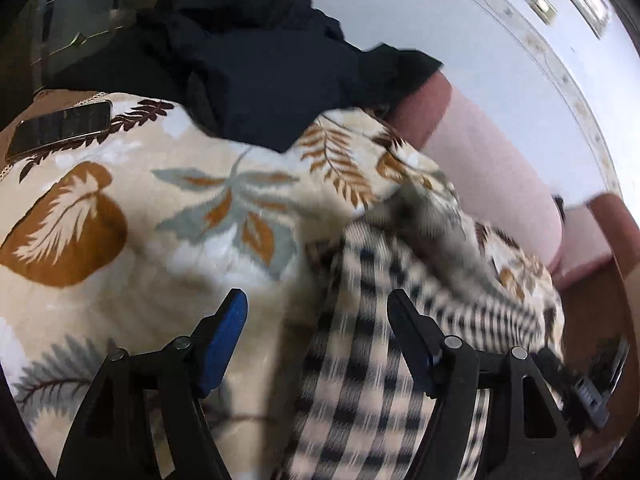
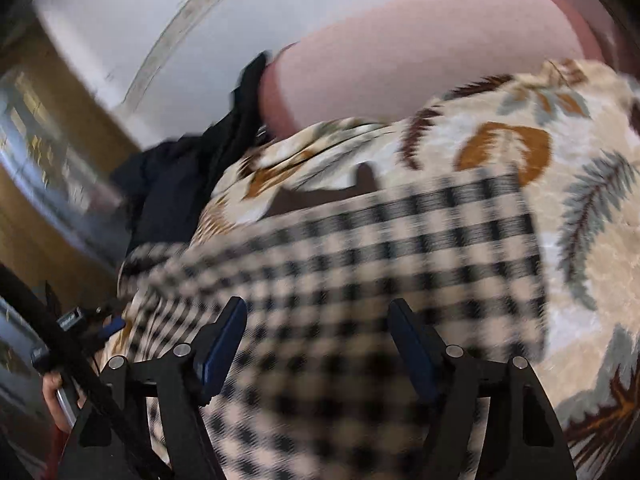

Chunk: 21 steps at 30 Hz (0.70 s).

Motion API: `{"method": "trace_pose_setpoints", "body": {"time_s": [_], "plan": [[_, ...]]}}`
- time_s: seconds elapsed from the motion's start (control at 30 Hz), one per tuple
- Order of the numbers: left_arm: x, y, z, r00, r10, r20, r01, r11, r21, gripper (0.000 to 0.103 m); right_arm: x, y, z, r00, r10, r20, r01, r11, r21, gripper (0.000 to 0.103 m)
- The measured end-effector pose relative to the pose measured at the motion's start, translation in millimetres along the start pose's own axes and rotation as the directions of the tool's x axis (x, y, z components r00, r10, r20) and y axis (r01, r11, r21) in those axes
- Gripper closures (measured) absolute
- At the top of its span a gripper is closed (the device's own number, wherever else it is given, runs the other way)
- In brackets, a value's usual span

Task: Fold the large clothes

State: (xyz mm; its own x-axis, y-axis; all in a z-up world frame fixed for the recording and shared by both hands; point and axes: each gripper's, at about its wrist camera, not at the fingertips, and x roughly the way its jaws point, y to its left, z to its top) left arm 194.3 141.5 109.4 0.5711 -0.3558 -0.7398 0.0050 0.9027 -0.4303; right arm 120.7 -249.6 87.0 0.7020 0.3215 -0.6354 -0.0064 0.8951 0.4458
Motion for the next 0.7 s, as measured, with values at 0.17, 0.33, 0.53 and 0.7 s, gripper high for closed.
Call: {"method": "trace_pose_setpoints", "body": {"time_s": [0.17,0.33,0.53,0.7], "plan": [[-11,7,-23,0.998,-0.040,-0.054,0.046,0.994,0.104,0.032,39,84,-7,0.992,0.071,-0.104,-0.088,0.982,-0.165,0.030],[11,-2,-50,0.961,-0.084,-0.263,0.148,0.961,0.235,0.032,107,145,5,0.970,0.086,-0.228,-0.139,0.963,-0.230,0.032],[32,-16,-73,0.919,0.012,-0.394,0.148,0.916,0.374,0.089,211,186,20,0.933,-0.041,-0.357,-0.064,0.959,-0.278,0.036],[25,-14,-66,0.931,0.053,-0.362,0.113,0.899,0.422,0.092,260,192,25,0.918,-0.188,-0.350,0.063,0.939,-0.339,0.033]]}}
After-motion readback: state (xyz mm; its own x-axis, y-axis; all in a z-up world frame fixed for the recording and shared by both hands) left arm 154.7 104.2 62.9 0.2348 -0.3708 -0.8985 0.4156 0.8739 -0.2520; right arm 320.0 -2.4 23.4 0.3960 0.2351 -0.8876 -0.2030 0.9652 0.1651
